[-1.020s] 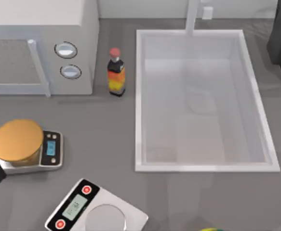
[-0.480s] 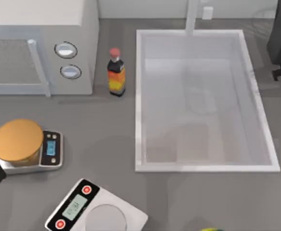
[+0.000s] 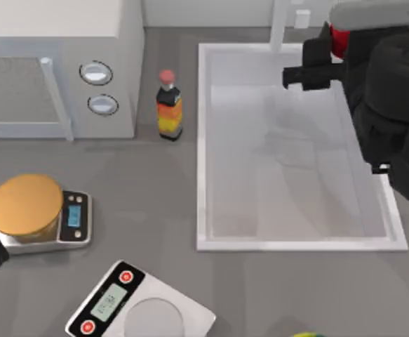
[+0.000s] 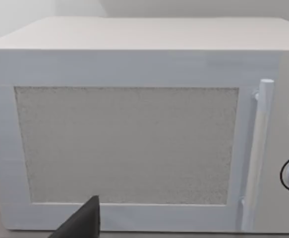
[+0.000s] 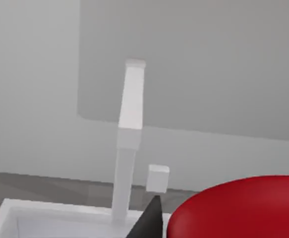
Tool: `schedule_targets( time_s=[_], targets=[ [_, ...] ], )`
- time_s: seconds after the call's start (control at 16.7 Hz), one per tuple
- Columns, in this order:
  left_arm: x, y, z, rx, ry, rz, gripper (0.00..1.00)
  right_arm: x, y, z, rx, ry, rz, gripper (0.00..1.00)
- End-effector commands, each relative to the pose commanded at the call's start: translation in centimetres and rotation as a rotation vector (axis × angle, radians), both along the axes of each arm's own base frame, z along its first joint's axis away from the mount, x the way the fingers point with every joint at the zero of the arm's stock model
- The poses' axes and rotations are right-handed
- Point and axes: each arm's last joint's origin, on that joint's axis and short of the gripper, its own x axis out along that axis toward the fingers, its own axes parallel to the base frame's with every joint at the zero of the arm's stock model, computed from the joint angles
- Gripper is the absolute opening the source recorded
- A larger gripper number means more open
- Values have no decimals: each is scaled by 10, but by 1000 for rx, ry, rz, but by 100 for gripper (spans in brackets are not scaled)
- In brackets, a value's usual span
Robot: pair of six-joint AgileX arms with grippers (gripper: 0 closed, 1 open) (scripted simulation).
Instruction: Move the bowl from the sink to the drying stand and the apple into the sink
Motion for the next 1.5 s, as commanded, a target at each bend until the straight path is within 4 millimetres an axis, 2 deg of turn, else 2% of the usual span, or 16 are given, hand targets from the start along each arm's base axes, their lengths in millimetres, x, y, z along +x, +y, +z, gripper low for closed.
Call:
schedule_targets(
  time_s=[0.12, 0.3, 0.72, 0.84, 1.26, 1.5],
  targets=[
    [0, 0, 0, 0, 0, 0, 100, -14, 11, -4, 62, -56, 1, 0],
    [0, 0, 0, 0, 0, 0, 100, -26, 16, -8, 114, -94, -2, 0],
    [0, 0, 0, 0, 0, 0, 100, -25, 15, -11, 115, -95, -7, 0],
    [0, 0, 0, 0, 0, 0, 100, -22, 18, -25, 104, -88, -11, 0],
    [0, 0, 0, 0, 0, 0, 100, -21, 39, -91, 145, -137, 63, 0],
    [0, 0, 0, 0, 0, 0, 100, -24, 28, -138, 138, -117, 36, 0]
  ],
)
